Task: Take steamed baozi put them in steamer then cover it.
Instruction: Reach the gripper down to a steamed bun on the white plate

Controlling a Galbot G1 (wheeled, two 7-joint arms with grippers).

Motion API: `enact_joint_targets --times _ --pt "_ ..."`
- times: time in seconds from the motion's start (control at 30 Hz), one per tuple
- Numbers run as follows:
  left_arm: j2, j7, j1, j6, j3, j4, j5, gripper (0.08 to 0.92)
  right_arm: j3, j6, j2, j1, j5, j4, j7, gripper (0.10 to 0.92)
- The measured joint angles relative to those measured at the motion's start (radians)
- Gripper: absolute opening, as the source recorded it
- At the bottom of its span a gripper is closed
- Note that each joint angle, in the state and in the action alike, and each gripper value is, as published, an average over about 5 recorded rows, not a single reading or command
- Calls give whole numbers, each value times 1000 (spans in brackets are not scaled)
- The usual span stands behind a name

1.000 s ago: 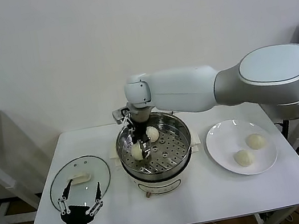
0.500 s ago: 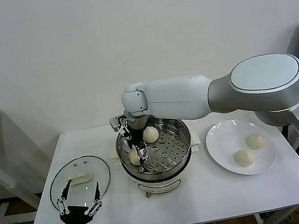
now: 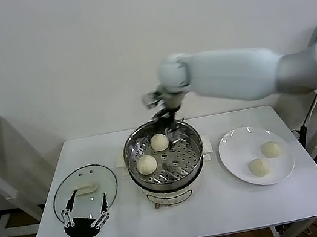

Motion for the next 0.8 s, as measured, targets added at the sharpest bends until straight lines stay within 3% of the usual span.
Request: enact_joint_targets --times 0.37,0.8 --pt "5 0 3 0 8 -4 4 823 45 77 -310 -114 -133 3 -11 823" --pt "-1 -1 12 2 16 8 5 823 120 96 -407 -326 -249 -35 42 823"
